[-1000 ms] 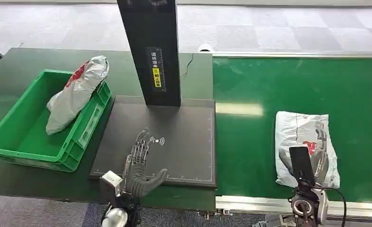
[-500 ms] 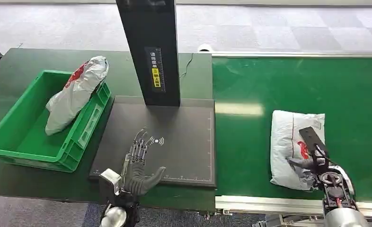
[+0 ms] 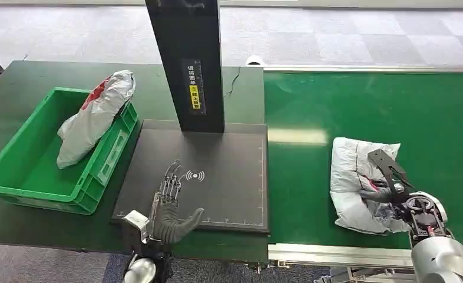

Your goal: Moved the parcel from conveyor to table for the left to box.

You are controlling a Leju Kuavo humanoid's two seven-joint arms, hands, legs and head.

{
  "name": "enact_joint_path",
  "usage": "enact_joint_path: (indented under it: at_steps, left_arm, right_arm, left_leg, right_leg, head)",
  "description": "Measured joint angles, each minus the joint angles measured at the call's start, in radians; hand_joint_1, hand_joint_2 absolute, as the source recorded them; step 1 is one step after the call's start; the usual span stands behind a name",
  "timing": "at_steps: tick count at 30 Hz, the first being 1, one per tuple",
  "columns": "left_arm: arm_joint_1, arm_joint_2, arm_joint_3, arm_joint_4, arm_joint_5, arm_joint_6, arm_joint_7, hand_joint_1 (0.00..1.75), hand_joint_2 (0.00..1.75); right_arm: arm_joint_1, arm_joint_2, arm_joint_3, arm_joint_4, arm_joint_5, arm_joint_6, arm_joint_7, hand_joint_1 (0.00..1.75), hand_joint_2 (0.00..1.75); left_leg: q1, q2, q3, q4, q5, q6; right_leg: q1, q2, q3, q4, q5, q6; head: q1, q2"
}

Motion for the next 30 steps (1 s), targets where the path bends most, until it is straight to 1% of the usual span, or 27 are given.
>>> enact_joint_path:
  at_steps: [3,8,12,21,22,23,24,25,26,27,30]
  left_arm:
    - [0.004,0.004,0.002,-0.01,0.002,0.025,-0.001,0.0,1.75]
    - [0.011,0.011,0.006,-0.04,0.002,0.036,0.003,0.0,1.75]
    - [0.027,0.014,0.011,-0.073,0.001,0.05,0.007,0.0,1.75]
    - [0.042,0.018,0.025,-0.105,0.0,0.055,0.008,0.0,1.75]
    - [0.043,0.018,0.026,-0.107,0.0,0.055,0.008,0.0,1.75]
    - [0.045,0.018,0.028,-0.109,-0.001,0.061,0.008,0.0,1.75]
    - [0.054,0.018,0.033,-0.119,-0.001,0.072,0.007,0.0,1.75]
    - [0.066,0.019,0.04,-0.138,-0.002,0.084,0.003,0.0,1.75]
    - [0.078,0.02,0.052,-0.163,-0.006,0.095,-0.001,0.0,1.75]
    - [0.088,0.021,0.065,-0.19,-0.014,0.101,-0.006,0.0,1.75]
    - [0.111,0.027,0.117,-0.29,-0.051,0.104,-0.026,0.0,1.75]
  right_arm:
    - [-0.018,0.008,0.015,0.005,0.024,-0.04,-0.017,1.75,1.75]
    - [-0.047,0.023,0.043,0.01,0.044,-0.073,-0.018,1.75,1.75]
    - [-0.058,0.04,0.053,0.01,0.051,-0.147,-0.068,1.75,1.75]
    - [-0.069,0.065,0.069,0.01,0.052,-0.16,-0.075,1.75,1.75]
    - [-0.069,0.066,0.069,0.01,0.052,-0.167,-0.085,1.75,1.75]
    - [-0.069,0.068,0.07,0.01,0.051,-0.19,-0.123,1.75,1.75]
    - [-0.069,0.076,0.072,0.006,0.046,-0.228,-0.189,1.75,1.75]
    - [-0.068,0.092,0.076,-0.01,0.032,-0.275,-0.279,1.75,1.75]
    - [-0.064,0.108,0.084,-0.043,0.014,-0.319,-0.345,1.75,1.75]
    - [-0.052,0.126,0.098,-0.093,-0.009,-0.347,-0.374,1.75,1.75]
    - [0.047,0.172,0.192,-0.353,-0.123,-0.352,-0.344,1.75,1.75]
  left_leg:
    - [0.0,0.0,0.0,0.0,0.0,0.0]
    - [0.0,-0.001,-0.001,0.0,0.0,0.0]
    - [0.0,-0.001,-0.002,0.0,0.0,0.0]
    - [0.0,-0.002,-0.002,0.0,0.0,0.0]
    - [0.0,-0.002,-0.002,0.0,0.0,0.0]
    - [0.0,-0.002,-0.003,0.0,0.0,0.0]
    - [0.0,-0.001,-0.004,0.0,0.0,0.0]
    - [0.0,0.001,-0.003,0.0,0.0,0.0]
    - [0.0,0.003,-0.003,0.0,0.0,0.0]
    - [0.0,0.003,-0.003,0.0,0.0,0.0]
    - [0.002,0.001,-0.003,0.0,0.0,0.0]
  right_leg:
    - [0.0,0.0,0.0,0.0,0.0,0.0]
    - [0.0,-0.001,0.0,0.001,0.0,0.0]
    - [0.0,0.0,-0.001,0.001,0.0,0.0]
    - [0.0,-0.001,-0.001,0.0,0.0,0.0]
    - [0.0,-0.001,-0.001,0.0,0.0,0.0]
    - [0.0,-0.001,-0.001,0.001,0.0,0.0]
    - [0.0,-0.001,-0.001,0.001,0.0,0.0]
    - [0.0,0.0,-0.002,0.001,0.0,0.0]
    - [0.0,0.002,-0.003,0.002,0.0,0.0]
    - [0.0,0.002,-0.004,0.002,0.0,0.0]
    - [0.002,0.001,-0.004,0.002,0.0,0.0]
  head:
    - [0.0,0.0]
    - [0.0,0.0]
    - [0.0,0.0]
    - [0.0,0.0]
    - [0.0,0.0]
    - [0.0,0.0]
    - [0.0,0.0]
    - [0.0,0.0]
    - [0.0,0.0]
    - [0.0,0.0]
    - [0.0,0.0]
